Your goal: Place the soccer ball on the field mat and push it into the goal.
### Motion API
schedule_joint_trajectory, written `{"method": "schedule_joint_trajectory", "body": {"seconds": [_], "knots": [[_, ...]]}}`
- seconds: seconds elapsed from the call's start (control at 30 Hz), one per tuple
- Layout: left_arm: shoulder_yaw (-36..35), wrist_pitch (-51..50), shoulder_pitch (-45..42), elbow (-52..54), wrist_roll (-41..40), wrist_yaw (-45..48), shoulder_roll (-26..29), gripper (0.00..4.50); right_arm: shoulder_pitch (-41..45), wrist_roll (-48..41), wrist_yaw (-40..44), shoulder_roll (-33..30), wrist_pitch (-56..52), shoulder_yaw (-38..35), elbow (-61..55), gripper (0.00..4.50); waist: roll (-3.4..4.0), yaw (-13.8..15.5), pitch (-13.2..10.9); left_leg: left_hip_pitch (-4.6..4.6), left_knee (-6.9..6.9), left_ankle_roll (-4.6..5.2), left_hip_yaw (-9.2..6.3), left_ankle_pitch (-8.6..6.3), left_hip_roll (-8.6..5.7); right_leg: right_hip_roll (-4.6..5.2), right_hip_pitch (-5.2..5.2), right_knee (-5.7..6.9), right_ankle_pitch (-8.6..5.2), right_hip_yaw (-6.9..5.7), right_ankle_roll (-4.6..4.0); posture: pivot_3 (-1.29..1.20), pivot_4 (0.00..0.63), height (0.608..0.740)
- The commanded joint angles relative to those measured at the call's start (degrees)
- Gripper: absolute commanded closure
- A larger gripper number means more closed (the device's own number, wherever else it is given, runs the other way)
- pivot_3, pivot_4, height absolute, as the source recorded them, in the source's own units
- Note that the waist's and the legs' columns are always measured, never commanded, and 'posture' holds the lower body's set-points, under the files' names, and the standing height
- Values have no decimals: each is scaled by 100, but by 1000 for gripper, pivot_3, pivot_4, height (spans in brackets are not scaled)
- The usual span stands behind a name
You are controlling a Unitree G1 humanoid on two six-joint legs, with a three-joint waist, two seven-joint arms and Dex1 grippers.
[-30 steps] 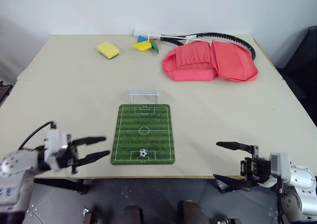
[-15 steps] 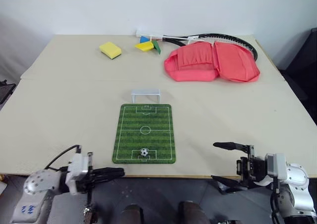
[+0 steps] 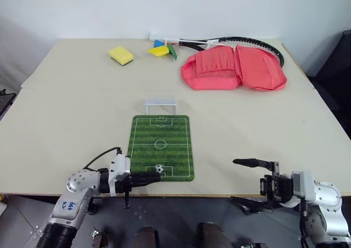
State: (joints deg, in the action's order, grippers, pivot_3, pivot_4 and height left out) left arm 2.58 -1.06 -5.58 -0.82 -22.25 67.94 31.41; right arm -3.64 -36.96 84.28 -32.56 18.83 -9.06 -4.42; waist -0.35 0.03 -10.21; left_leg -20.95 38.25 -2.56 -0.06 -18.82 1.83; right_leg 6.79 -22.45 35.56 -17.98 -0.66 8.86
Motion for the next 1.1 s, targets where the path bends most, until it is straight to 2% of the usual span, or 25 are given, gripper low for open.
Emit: {"method": "schedule_joint_trajectory", "body": {"seconds": [0.03,0.17,0.3,0.37,0.43,0.53,0.67,0.73,0.8,0.9,0.97,1.1], "knots": [[31,90,-121,-104,82,-186,-143,4457,-20,-6,-142,34,-26,29,-282,0,0,6,0,-1,1,0,0,0,0,0,0,0,0,0,0,0,150,740],[-147,266,-386,-399,335,-926,-454,4457,-43,22,-324,47,-86,38,-420,0,0,21,0,-1,4,-1,0,0,0,1,1,0,0,1,0,0,150,740],[-441,573,-966,-1104,691,-1946,-802,4457,-87,55,-536,87,-147,77,-574,0,0,69,0,-1,8,-2,0,1,-1,0,1,2,1,0,2,0,150,740],[-568,854,-1349,-1488,747,-2162,-882,4457,-120,97,-682,148,-189,154,-702,0,-1,82,0,-1,9,-4,-1,2,-1,0,0,4,1,0,2,0,150,740],[-627,991,-1629,-1770,751,-2131,-838,4457,-123,124,-850,212,-246,221,-824,0,-2,93,-1,-3,9,-6,0,3,-1,-1,-2,4,1,-1,2,0,150,740],[-681,870,-1690,-1748,329,-1399,-603,4457,-118,126,-1043,271,-357,285,-946,0,-1,84,0,-6,6,-7,2,4,-1,-1,-3,7,2,-1,4,0,150,740],[-1053,426,-1082,-1060,-301,-524,124,4457,16,111,-1422,446,-534,351,-974,0,-2,-37,-1,-5,-5,-8,3,4,0,-3,-6,12,2,-1,4,0,150,740],[-1527,125,-349,-530,-570,-334,668,4457,155,129,-1676,637,-607,418,-928,0,-3,-115,-2,-7,-13,-8,3,4,5,-6,-11,12,1,3,2,0,150,740],[-1932,-11,182,-229,-625,-502,939,4457,271,133,-1892,806,-661,442,-872,0,-3,-148,-2,-7,-19,-9,1,3,10,-8,-13,11,-1,3,-2,0,150,740],[-2785,-346,930,44,-774,-1012,1071,4457,521,146,-2207,1062,-714,403,-681,0,-3,-129,-3,-6,-15,-8,-2,1,9,-4,-8,10,-1,3,-2,0,150,740],[-3271,-412,1201,131,-858,-1381,955,4457,663,154,-2311,1172,-717,367,-541,0,-3,-118,-3,-5,-11,15,-5,-12,8,-2,-4,8,-1,3,-1,0,150,740],[-3779,-584,1566,210,-745,-2112,740,4457,899,306,-2415,1250,-622,323,-243,0,-3,-41,-2,-5,-12,18,-8,-17,8,-3,-7,7,-1,0,-2,0,150,740]]}}
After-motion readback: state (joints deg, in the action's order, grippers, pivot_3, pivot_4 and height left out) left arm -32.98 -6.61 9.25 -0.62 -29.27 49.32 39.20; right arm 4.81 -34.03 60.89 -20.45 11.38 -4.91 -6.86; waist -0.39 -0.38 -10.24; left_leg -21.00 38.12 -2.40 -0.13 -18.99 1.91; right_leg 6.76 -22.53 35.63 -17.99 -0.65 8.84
